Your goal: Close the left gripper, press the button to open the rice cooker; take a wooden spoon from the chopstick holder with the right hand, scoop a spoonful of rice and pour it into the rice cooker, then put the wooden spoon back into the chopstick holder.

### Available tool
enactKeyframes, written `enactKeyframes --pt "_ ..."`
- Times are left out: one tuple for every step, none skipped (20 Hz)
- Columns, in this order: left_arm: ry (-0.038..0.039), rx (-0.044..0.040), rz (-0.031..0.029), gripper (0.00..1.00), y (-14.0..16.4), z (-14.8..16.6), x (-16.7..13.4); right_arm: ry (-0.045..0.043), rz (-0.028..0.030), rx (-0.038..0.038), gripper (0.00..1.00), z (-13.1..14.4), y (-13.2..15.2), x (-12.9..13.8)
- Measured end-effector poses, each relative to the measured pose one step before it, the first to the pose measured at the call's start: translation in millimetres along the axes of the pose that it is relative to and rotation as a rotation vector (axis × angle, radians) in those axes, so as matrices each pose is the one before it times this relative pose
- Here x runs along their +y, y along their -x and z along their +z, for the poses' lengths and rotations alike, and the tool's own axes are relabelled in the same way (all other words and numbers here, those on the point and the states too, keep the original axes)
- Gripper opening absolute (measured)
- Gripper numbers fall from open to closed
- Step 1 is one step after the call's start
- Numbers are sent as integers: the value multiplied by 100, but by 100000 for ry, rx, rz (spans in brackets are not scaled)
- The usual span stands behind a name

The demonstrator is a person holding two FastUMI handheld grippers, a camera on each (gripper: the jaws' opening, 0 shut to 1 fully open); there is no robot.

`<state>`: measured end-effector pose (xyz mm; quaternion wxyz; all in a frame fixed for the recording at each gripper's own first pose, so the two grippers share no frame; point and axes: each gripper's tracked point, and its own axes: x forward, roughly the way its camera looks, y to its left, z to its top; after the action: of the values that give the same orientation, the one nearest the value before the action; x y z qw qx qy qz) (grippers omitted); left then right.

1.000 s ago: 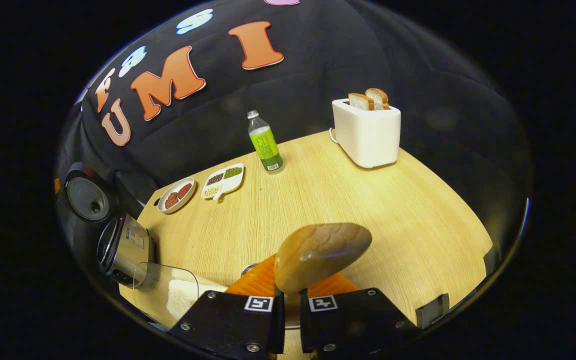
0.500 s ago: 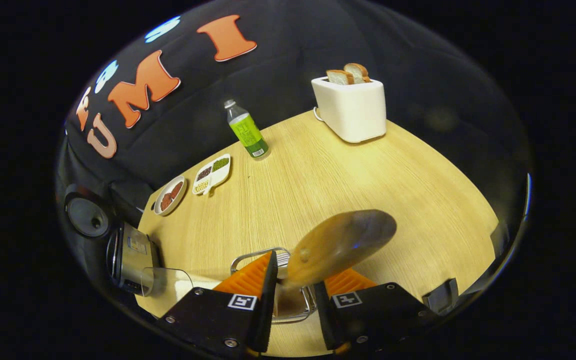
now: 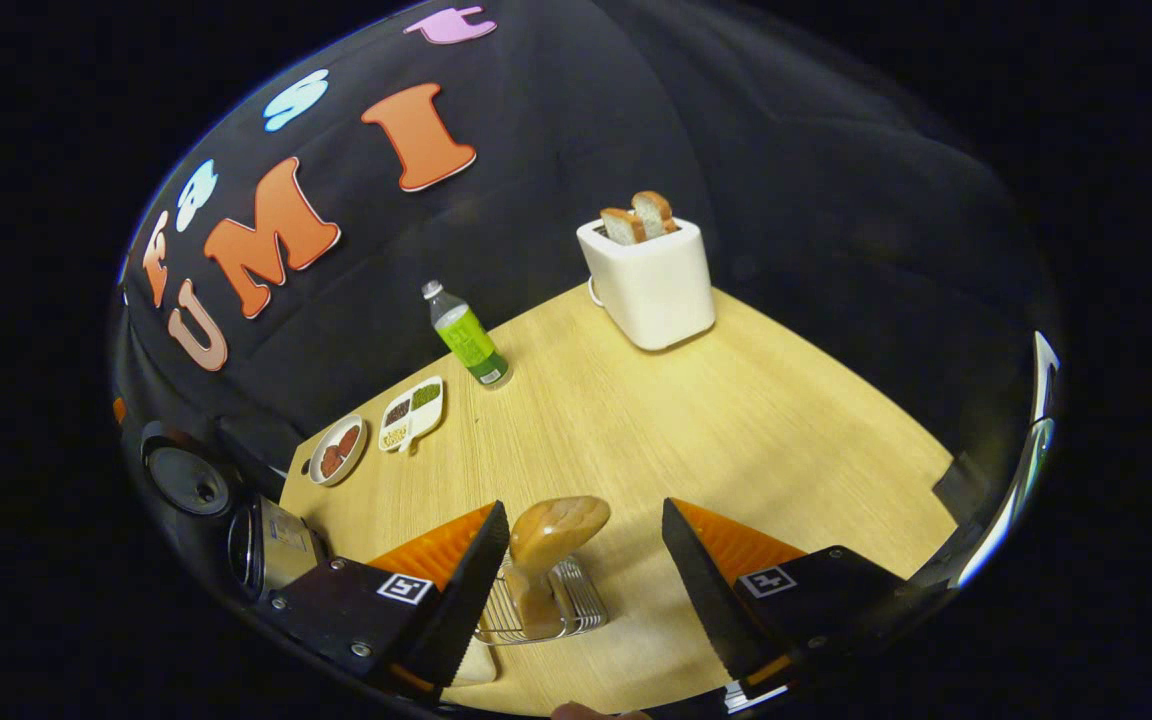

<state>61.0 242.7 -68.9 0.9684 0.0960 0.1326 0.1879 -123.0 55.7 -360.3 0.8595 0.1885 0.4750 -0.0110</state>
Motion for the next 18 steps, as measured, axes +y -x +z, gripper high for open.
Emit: enactKeyframes --pt "1333 2195 64 86 -894 -226 199 937 -279 -2320 95 1057 659 -202" --pt "1675 1796 88 86 -893 -286 170 1371 -633 -2522 95 881 692 -301" --pt "1637 2709 -849 86 -804 -451 -112 2110 -1306 -2596 95 991 554 -363" --pt "1395 2767 -2795 86 -717 -484 -611 2197 -1144 -2267 95 958 562 -386" --pt "387 3229 -2485 86 -721 -688 -614 1766 -524 -2147 95 895 531 -59" --pt "-535 3353 -513 86 -735 -901 -113 1284 -209 -1918 95 880 539 55" --pt "270 3104 -378 86 -685 -852 60 677 721 -1541 95 681 436 290" --pt "1278 3429 -393 86 -534 -864 -168 434 380 -877 95 186 801 538" --pt "1959 3238 -1522 86 -395 -894 -445 283 647 -1106 95 453 378 271" --pt "89 1502 661 87 -41 -314 -85 347 -248 -1206 95 380 235 -8" --pt "-424 1807 0 87 -312 -567 204 216 95 -633 95 259 130 100" --pt "-674 721 -274 87 20 -76 219 171 -12 -294 95 37 255 162" --pt "81 767 -584 87 49 -262 -171 333 409 -324 95 77 79 159" --pt "-293 2185 -654 87 196 -453 -159 538 204 -374 95 137 107 197" --pt "322 1950 -662 100 869 -400 -210 713 69 -336 95 141 27 163" --pt "202 1804 -539 87 448 -510 -83 411 934 -476 95 216 15 343" --pt "617 1394 -133 87 313 -402 25 574 996 -523 95 354 -92 494" --pt "853 1444 -79 87 368 -472 -100 1187 1120 -432 95 307 4 447"
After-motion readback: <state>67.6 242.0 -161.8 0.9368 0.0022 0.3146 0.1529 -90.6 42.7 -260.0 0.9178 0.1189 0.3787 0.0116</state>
